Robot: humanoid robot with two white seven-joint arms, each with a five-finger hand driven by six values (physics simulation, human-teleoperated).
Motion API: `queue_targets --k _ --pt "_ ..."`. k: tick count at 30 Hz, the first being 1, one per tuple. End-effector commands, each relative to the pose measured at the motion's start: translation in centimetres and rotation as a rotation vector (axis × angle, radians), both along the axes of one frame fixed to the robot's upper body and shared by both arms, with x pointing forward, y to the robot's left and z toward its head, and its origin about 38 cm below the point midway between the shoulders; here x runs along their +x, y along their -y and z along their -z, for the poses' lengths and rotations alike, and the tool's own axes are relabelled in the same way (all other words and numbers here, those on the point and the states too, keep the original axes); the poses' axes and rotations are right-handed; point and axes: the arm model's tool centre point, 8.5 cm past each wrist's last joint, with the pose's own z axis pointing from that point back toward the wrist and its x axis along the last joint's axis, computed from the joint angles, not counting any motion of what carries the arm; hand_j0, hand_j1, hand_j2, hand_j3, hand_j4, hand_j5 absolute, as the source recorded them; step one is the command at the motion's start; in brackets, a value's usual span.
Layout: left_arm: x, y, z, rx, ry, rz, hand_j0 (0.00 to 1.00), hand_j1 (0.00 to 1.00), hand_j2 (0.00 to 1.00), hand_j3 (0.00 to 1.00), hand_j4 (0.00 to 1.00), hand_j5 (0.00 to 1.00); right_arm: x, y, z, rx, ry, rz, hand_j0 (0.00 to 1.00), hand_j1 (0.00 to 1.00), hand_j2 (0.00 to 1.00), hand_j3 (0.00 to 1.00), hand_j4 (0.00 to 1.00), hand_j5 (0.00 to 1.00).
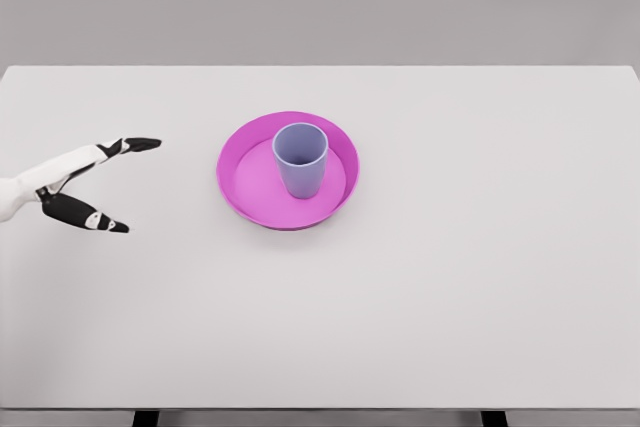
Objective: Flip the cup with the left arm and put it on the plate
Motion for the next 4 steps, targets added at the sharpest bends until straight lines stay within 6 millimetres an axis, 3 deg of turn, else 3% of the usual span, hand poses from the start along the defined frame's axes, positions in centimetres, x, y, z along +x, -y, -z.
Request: queue_targets --k 1,4 --pt "-0.12 -1.15 -0.66 0.024 0.004 -0.018 1.0 1.0 1.0 1.0 1.0 1.0 0.0 0.0 0.0 0.0 0.0 0.0 1.0 1.0 1.0 1.0 1.0 1.0" --pt "-0.1 -1.06 -0.68 0.018 0.005 -0.018 1.0 1.0 1.0 1.0 1.0 1.0 -0.01 0.0 0.0 0.0 -0.001 0.0 1.0 1.0 1.0 1.0 1.0 1.0"
